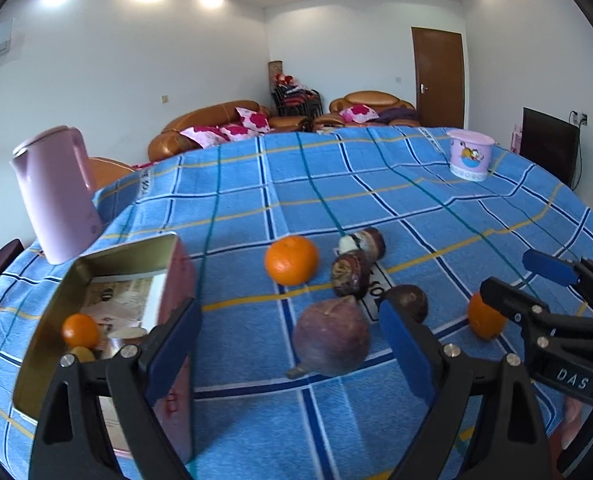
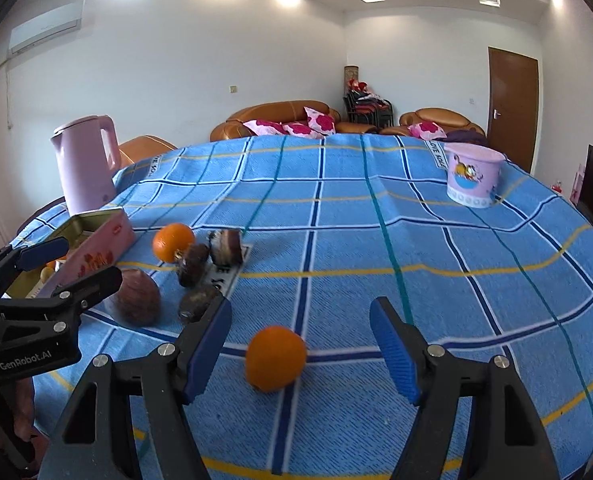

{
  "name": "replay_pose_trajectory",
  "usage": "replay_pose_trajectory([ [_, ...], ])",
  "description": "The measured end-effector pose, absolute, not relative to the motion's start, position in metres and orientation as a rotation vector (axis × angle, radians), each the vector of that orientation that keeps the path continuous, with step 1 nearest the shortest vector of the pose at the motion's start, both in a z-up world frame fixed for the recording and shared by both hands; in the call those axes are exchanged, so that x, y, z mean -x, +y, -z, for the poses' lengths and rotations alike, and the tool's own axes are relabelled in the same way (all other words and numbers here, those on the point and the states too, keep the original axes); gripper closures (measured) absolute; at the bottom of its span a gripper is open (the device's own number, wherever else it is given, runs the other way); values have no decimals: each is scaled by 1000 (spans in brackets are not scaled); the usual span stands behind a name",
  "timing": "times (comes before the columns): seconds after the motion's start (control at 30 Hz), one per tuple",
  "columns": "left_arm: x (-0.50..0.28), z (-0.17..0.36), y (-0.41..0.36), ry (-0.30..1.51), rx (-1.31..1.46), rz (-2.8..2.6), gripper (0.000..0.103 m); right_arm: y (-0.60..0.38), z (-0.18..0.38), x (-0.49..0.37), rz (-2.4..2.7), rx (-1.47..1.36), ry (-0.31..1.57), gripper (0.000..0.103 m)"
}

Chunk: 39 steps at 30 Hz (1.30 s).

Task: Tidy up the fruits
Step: 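Grasp the purple passion fruit with the left tool while the right tool grasps an orange, then lift the passion fruit with the left tool while the right tool lifts the orange toward the tin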

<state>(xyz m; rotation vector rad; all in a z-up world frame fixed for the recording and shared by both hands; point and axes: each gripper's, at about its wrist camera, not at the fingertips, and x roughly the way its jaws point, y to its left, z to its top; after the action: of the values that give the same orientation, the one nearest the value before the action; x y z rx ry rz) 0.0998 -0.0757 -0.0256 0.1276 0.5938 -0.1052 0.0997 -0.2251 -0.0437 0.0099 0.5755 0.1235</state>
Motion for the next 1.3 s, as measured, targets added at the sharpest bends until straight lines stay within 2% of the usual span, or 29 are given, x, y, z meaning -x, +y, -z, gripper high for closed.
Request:
replay_pose_trajectory([
  [0.37,-113,42,-79,674,-97,150,28,-219,55,-105,-143,0,630,30],
  [0.43,-112,42,-79,674,-95,153,28,-219,58,-107,-146,-5,648,39],
  [0.53,-114,43,-80,687,-95,174,34,-218,62,-110,-156,-6,668,45],
  [0.67,-117,45,-80,714,-82,215,37,-214,67,-111,-179,-5,689,53],
  [0.7,-118,46,-81,720,-79,228,40,-213,69,-111,-184,-3,693,58],
  [0.83,-116,46,-84,718,-94,230,42,-212,69,-112,-191,-8,691,62],
  [0.87,-116,47,-84,718,-92,240,45,-213,69,-112,-196,-15,690,62],
  [0.9,-116,47,-84,721,-92,256,53,-214,70,-112,-198,-19,689,62],
  [1.3,-111,45,-82,697,-83,252,54,-217,70,-106,-208,-40,645,67],
])
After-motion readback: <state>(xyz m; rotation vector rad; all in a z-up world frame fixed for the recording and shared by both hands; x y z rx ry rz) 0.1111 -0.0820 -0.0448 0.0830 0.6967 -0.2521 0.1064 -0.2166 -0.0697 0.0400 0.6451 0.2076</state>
